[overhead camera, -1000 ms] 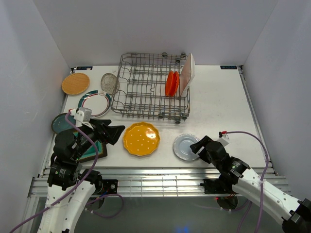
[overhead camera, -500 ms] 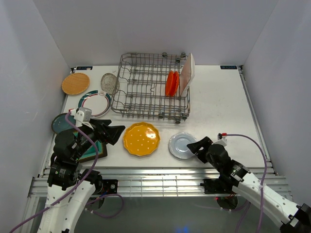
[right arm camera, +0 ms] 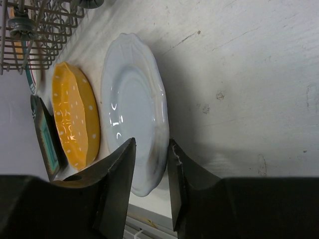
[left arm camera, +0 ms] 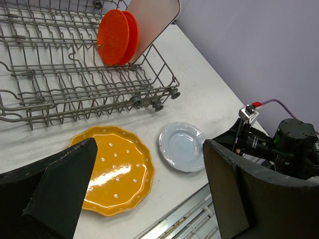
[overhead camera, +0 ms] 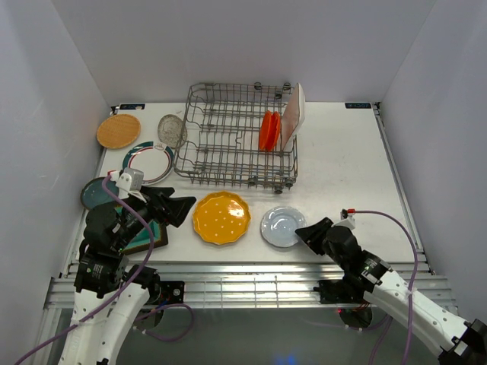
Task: Load the plates into the dish rack
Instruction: Pick up the plate from the corner of the board.
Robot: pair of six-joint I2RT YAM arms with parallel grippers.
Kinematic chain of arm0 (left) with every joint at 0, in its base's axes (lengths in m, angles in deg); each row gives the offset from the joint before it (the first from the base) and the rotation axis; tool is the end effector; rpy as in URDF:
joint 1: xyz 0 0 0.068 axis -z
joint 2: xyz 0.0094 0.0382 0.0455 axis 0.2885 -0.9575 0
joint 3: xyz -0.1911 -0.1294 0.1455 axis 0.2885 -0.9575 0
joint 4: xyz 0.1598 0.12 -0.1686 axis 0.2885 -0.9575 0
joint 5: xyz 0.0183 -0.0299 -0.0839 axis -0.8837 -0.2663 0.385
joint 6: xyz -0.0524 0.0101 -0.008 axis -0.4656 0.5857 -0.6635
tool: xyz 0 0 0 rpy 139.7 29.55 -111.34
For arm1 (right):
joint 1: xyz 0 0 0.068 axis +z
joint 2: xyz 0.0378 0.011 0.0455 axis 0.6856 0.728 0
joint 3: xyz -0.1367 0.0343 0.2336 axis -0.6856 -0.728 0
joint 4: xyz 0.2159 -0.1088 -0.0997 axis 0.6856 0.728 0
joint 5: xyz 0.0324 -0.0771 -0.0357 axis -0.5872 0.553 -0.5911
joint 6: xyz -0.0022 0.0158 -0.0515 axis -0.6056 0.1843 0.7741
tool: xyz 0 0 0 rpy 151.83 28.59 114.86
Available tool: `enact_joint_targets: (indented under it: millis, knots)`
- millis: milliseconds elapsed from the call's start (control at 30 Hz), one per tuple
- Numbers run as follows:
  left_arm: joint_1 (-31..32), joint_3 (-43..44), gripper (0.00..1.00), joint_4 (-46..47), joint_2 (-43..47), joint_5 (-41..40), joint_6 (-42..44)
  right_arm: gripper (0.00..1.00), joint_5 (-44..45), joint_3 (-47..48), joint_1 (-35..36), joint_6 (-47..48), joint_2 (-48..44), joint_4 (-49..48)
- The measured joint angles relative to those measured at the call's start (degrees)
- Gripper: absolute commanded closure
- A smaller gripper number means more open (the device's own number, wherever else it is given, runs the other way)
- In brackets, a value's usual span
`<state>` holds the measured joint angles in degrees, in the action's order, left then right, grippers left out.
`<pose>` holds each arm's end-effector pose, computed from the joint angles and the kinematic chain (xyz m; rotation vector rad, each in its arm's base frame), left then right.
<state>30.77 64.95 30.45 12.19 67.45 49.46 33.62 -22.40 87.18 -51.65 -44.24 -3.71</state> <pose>0.0804 -0.0346 0.3452 0.1906 1.7075 -0.8191 0.0911 0.0730 0.1377 0.7094 2.0562 0.9200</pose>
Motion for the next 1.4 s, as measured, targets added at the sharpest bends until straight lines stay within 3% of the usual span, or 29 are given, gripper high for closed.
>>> enact_joint_targets:
  millis: [133, 300, 900, 1167, 1400]
  knots:
    - [0.00, 0.00, 0.02, 0.00, 0.00, 0.00, 0.00, 0.73, -0.26, 0.00, 0.00, 0.07, -0.07, -0.31]
    - [0.00, 0.00, 0.02, -0.02, 0.00, 0.00, 0.00, 0.92, -0.66, 0.00, 0.00, -0.09, -1.27, -1.05]
    - [0.00, 0.00, 0.02, 0.00, 0.00, -0.02, 0.00, 0.92, -1.01, 0.00, 0.00, 1.64, -4.70, -1.11]
    - [0.00, 0.00, 0.02, 0.00, 0.00, -0.02, 0.00, 0.92, -0.96, 0.28, 0.00, 7.04, -6.19, -0.55]
    - [0.00, 0.00, 0.02, 0.00, 0.00, 0.00, 0.00, 0.92, -0.90, 6.54, 0.00, 14.49, -4.09, 4.96]
